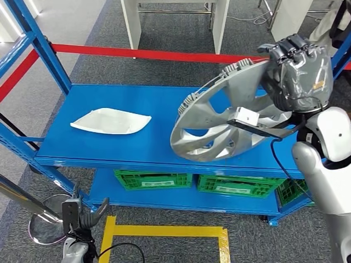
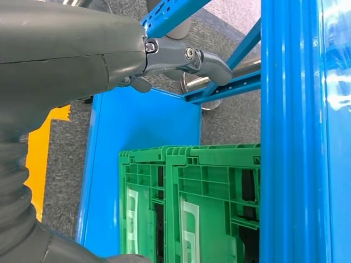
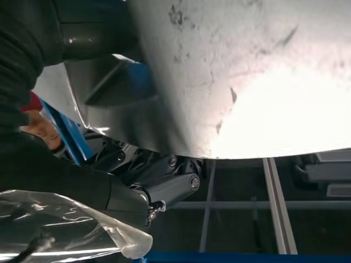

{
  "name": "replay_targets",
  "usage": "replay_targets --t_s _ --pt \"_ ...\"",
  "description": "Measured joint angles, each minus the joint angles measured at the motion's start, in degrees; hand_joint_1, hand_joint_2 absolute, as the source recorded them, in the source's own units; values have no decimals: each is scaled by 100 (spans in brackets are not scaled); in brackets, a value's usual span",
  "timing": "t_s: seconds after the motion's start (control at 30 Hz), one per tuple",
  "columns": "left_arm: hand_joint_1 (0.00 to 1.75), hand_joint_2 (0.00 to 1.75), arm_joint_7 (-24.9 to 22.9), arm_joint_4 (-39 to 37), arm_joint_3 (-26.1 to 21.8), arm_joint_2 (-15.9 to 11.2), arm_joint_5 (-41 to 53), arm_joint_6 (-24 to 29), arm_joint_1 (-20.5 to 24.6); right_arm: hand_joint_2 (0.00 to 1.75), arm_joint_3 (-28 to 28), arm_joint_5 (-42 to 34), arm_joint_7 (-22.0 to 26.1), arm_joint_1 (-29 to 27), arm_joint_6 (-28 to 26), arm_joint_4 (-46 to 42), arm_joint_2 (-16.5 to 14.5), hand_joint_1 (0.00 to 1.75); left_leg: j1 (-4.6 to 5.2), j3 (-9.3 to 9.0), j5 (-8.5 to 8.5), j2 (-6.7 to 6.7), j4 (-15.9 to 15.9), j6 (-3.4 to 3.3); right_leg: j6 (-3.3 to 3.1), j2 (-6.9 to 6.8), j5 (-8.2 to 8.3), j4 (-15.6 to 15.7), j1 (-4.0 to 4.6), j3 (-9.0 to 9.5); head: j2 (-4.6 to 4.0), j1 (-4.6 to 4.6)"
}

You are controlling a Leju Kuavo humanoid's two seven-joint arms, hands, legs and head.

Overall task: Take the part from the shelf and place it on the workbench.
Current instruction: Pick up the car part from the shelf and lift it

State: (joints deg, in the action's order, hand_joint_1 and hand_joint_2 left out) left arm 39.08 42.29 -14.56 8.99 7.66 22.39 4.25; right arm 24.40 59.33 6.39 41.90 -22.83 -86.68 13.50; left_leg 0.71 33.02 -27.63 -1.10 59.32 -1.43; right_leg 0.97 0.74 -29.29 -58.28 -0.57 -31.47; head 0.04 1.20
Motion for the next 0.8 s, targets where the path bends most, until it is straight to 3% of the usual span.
replay_targets --t_s 0.07,0.13,0.2,0.27,0.3,0.33,0.4,0.47,0.53,0.6,0.67,0.73,0.77,0.8 --pt "0 175 1 1 8 0 -20 -7 0 175 -7 -39 -85 102 51 -18 -1 175 -24 -56 56 13 -114 -49 28 -5 -10 17 13 -11 0 -5" --pt "0 175 2 2 11 3 -38 -16 7 175 -21 -42 -142 199 64 -38 -3 175 -64 -127 125 39 -257 -104 52 -15 -155 -237 19 -175 0 -27" --pt "0 175 2 1 14 9 -44 -25 10 175 -24 -38 -164 260 67 -42 -9 175 -81 -140 140 56 -292 -122 88 -22 -408 -930 -9 -573 0 -46" --pt "0 175 2 1 23 19 -48 -57 0 175 -22 6 -203 264 56 -41 -13 175 -102 -143 119 56 -281 -102 142 -26 -457 -1467 -47 -944 0 -46" --pt "0 175 2 3 32 25 -56 -89 -4 175 -22 37 -228 266 47 -42 -13 175 -120 -147 96 50 -264 -77 171 -29 -319 -1448 -70 -1007 0 -47" --pt "0 175 2 12 40 34 -70 -120 -8 175 -22 64 -249 275 38 -42 -13 175 -142 -152 62 42 -233 -41 207 -37 -83 -1221 -98 -968 0 -48" --pt "0 175 2 64 54 52 -98 -177 -12 175 -19 81 -275 297 41 -42 -13 175 -176 -140 -45 26 -111 59 283 -55 314 -602 -135 -745 0 -64" --pt "0 175 2 148 68 66 -113 -215 -23 175 -6 69 -305 298 73 -42 -16 175 -170 -74 -118 15 16 144 247 -51 343 -287 -132 -595 0 -79" --pt "0 175 2 238 89 83 -126 -230 -37 175 20 59 -327 279 110 -39 -21 175 -158 -16 -127 14 55 188 144 -34 263 -274 -124 -593 0 -66" --pt "0 175 2 344 104 106 -144 -190 -36 175 41 52 -336 276 130 -33 -33 175 -163 43 -200 32 151 230 79 -27 242 -301 -136 -609 0 -34" --pt "0 175 2 446 109 139 -152 -92 -16 175 64 42 -342 293 150 -26 -45 175 -166 293 -416 61 635 276 24 -29 220 -297 -139 -591 0 -2" --pt "0 175 2 509 110 178 -152 -4 -3 175 98 37 -344 295 174 -7 -49 175 -165 708 -645 79 1367 292 -10 -33 201 -297 -116 -571 0 12" --pt "0 175 2 528 110 193 -152 19 -3 175 112 36 -344 291 182 7 -50 175 -160 870 -658 82 1599 277 -26 -31 191 -297 -100 -559 0 14" --pt "0 175 2 546 110 207 -152 31 -4 175 122 36 -344 288 188 19 -52 175 -147 949 -561 83 1639 243 -41 -27 180 -296 -82 -544 0 14"
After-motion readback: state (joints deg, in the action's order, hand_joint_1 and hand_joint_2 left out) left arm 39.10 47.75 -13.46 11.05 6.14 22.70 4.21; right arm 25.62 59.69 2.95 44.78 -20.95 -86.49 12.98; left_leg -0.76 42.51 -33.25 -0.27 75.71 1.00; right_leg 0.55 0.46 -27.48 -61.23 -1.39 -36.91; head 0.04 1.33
